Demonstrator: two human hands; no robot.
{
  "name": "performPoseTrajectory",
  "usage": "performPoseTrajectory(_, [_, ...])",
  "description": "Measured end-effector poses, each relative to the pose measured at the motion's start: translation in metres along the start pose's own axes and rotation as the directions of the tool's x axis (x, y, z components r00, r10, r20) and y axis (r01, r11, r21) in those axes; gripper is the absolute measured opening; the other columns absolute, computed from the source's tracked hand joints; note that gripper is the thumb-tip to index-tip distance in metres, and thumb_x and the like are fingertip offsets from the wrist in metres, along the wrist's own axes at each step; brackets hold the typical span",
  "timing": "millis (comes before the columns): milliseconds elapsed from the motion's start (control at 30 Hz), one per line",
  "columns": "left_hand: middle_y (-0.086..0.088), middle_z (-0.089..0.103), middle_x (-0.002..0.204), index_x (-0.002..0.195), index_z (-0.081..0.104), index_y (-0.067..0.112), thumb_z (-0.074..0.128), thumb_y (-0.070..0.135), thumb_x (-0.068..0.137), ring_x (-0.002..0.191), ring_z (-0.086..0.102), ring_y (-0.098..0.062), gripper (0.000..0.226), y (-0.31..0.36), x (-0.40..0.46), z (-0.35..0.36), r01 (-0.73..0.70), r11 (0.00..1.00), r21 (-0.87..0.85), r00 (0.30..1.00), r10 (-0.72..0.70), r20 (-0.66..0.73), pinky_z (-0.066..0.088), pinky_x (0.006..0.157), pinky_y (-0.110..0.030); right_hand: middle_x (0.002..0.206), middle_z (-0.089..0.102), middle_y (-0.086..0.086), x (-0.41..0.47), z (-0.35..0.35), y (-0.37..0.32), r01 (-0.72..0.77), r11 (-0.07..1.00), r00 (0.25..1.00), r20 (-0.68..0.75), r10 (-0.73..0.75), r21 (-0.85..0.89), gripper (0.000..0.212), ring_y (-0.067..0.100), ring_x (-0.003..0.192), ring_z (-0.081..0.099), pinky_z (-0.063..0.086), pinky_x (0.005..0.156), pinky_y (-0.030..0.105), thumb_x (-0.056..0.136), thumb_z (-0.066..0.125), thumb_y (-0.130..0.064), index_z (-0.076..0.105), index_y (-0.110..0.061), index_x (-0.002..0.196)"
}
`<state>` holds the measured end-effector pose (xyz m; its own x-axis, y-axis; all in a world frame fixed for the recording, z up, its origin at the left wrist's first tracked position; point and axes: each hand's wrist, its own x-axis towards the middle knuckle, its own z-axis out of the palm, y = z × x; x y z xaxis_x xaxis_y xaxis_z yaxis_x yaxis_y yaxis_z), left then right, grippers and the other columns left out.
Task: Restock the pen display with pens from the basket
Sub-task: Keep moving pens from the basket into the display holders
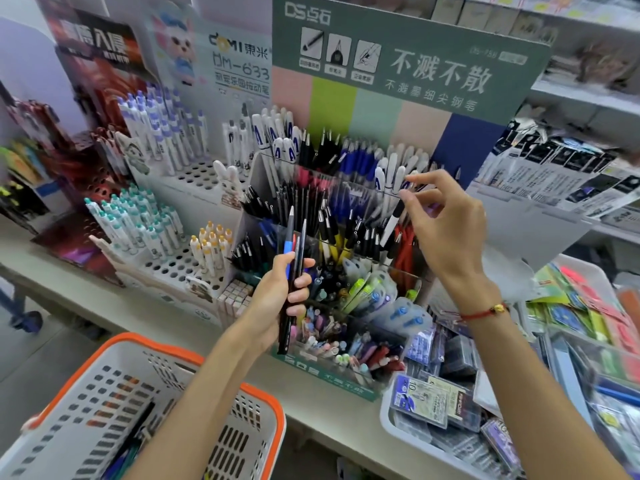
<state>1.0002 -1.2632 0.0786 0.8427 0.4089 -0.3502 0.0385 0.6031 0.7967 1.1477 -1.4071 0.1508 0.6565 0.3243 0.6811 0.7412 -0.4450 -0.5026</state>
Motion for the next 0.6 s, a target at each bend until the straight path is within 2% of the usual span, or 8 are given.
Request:
performPoseTrajectory(100, [0.008, 0.034, 0.054, 0.101, 0.054, 0.008, 0.031, 0.032, 0.104, 0.039, 0.026, -0.003, 0.033, 0.003, 0.0, -0.002, -0.001, 1.0, -0.022, 1.0, 0.001, 0.0, 0.022, 0.032, -0.014, 0.079, 0.065, -0.011, 0.004, -0.008, 0.002, 0.042, 0.999, 0.999, -0.012, -0.043, -0.033, 0.018, 0.01, 0.061, 0.058, 0.046, 0.064, 0.024, 0.092, 0.067, -0.026, 0.067, -0.016, 0.106])
performPoseTrajectory(167, [0.008, 0.034, 0.055, 0.102, 0.053, 0.008, 0.031, 0.032, 0.104, 0.039, 0.026, -0.003, 0.033, 0.003, 0.0, -0.004, -0.001, 0.999, -0.033, 1.0, 0.001, -0.001, 0.023, 0.032, -0.014, 0.08, 0.069, -0.007, 0.001, -0.003, 0.006, 0.089, 0.995, 0.993, 0.082, -0.084, -0.054, 0.018, 0.008, 0.062, 0.058, 0.049, 0.065, 0.026, 0.091, 0.068, -0.024, 0.066, -0.014, 0.106])
performPoseTrajectory(267, [0.008, 0.034, 0.055, 0.102, 0.053, 0.009, 0.031, 0.033, 0.104, 0.039, 0.026, -0.003, 0.033, 0.003, 0.0, -0.003, -0.001, 0.999, -0.034, 1.0, 0.001, 0.001, 0.022, 0.033, -0.014, 0.082, 0.073, -0.004, -0.011, 0.012, 0.018, 0.128, 0.987, 0.951, 0.295, -0.094, -0.101, 0.016, 0.013, 0.072, 0.065, 0.055, 0.076, 0.044, 0.089, 0.069, -0.024, 0.067, -0.019, 0.103])
performPoseTrajectory(333, [0.008, 0.034, 0.055, 0.102, 0.053, 0.009, 0.031, 0.033, 0.104, 0.04, 0.026, -0.003, 0.033, 0.002, 0.001, -0.002, 0.001, 1.0, -0.02, 1.0, -0.001, 0.002, 0.022, 0.033, -0.014, 0.086, 0.074, -0.003, -0.019, 0.017, 0.025, 0.064, 0.994, 0.946, 0.322, -0.031, -0.092, 0.015, 0.017, 0.078, 0.066, 0.053, 0.08, 0.048, 0.089, 0.07, -0.023, 0.067, -0.02, 0.104])
performPoseTrajectory(433, [0.008, 0.035, 0.057, 0.104, 0.054, 0.008, 0.031, 0.034, 0.104, 0.041, 0.026, -0.003, 0.034, 0.002, 0.001, -0.003, -0.006, 1.0, -0.001, 1.0, 0.006, -0.001, 0.022, 0.035, -0.015, 0.089, 0.074, -0.003, -0.022, 0.019, 0.028, -0.017, 0.997, 0.946, 0.323, 0.038, -0.07, 0.015, 0.019, 0.082, 0.065, 0.051, 0.083, 0.047, 0.09, 0.068, -0.023, 0.067, -0.02, 0.104])
performPoseTrajectory(533, [0.008, 0.035, 0.057, 0.103, 0.054, 0.009, 0.031, 0.034, 0.104, 0.042, 0.027, -0.004, 0.034, 0.003, 0.001, -0.002, -0.009, 1.0, 0.013, 1.0, 0.009, -0.004, 0.021, 0.035, -0.015, 0.089, 0.072, -0.001, -0.015, 0.021, 0.025, 0.06, 0.978, 0.941, 0.337, 0.012, -0.2, 0.014, 0.023, 0.092, 0.056, 0.043, 0.079, 0.036, 0.088, 0.07, -0.023, 0.07, -0.018, 0.101])
performPoseTrajectory(600, [0.008, 0.035, 0.057, 0.103, 0.055, 0.009, 0.031, 0.034, 0.104, 0.042, 0.026, -0.004, 0.035, 0.003, 0.001, -0.001, -0.012, 1.0, 0.023, 1.0, 0.012, -0.004, 0.021, 0.036, -0.015, 0.097, 0.068, 0.002, -0.01, 0.021, 0.022, 0.081, 0.959, 0.941, 0.338, 0.017, -0.272, 0.015, 0.024, 0.098, 0.049, 0.035, 0.079, 0.033, 0.085, 0.074, -0.024, 0.074, -0.017, 0.099])
